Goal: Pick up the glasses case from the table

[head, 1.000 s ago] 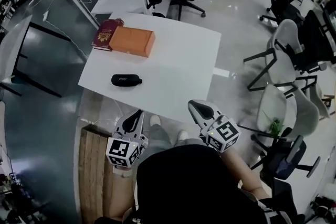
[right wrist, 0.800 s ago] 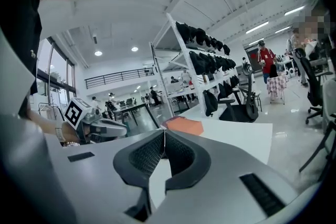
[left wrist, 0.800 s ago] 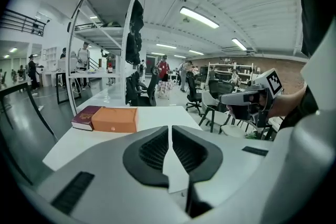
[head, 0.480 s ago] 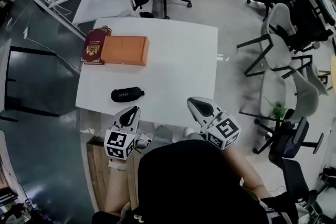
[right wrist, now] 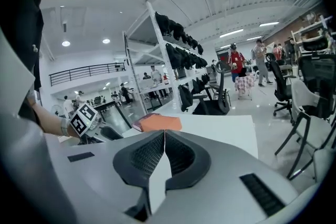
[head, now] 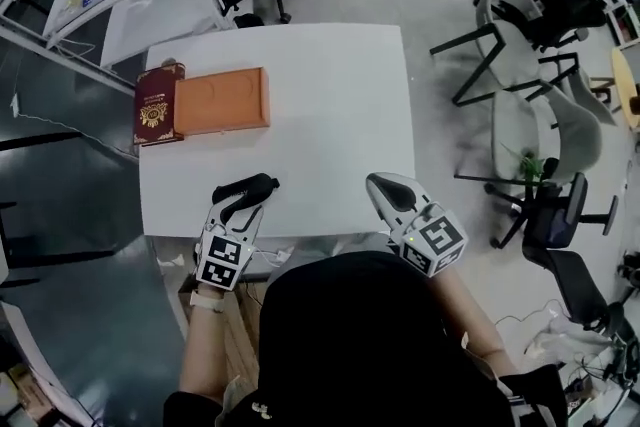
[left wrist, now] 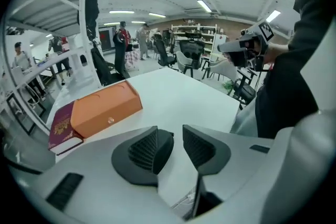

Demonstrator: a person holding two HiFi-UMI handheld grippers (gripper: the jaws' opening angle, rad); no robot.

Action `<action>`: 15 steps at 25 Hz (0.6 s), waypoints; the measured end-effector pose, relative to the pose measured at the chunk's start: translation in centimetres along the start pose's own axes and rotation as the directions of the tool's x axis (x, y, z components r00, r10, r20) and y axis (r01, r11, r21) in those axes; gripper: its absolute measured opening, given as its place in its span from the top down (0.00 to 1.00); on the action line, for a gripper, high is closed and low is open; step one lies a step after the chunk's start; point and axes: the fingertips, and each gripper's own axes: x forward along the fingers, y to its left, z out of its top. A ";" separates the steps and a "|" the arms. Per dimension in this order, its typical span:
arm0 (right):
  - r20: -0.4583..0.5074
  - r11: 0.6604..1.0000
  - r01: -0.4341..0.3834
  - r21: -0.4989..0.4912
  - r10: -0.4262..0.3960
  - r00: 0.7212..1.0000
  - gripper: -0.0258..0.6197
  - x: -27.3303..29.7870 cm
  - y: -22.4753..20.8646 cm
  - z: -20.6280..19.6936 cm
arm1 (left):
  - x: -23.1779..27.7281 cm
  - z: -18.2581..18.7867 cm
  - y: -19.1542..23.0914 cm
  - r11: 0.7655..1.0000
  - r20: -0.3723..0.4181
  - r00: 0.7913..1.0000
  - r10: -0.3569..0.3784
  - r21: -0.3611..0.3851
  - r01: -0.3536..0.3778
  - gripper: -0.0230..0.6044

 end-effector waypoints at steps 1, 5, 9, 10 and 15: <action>0.001 1.000 0.020 0.007 -0.020 1.000 0.91 0.0 -0.1 -0.1 | 0.6 -0.8 0.1 0.999 -0.033 0.999 -0.028 0.016 0.028 0.70; 0.000 0.995 0.090 0.034 -0.090 0.996 0.91 -0.2 -0.4 -0.7 | 2.8 -4.3 0.6 0.983 -0.173 0.982 -0.075 0.151 0.102 0.54; -0.010 0.987 0.148 0.057 -0.148 0.989 0.91 -0.8 -0.6 -1.5 | 4.8 -6.3 1.2 0.937 -0.285 0.954 -0.089 0.301 0.177 0.49; -0.013 0.985 0.163 0.063 -0.162 0.987 0.91 -1.1 -0.7 -1.7 | 5.2 -6.6 1.4 0.927 -0.304 0.948 -0.090 0.322 0.192 0.48; -0.025 0.969 0.230 0.092 -0.229 0.973 0.91 -2.3 -1.2 -2.5 | 7.1 -8.2 2.1 0.895 -0.394 0.911 -0.121 0.354 0.272 0.45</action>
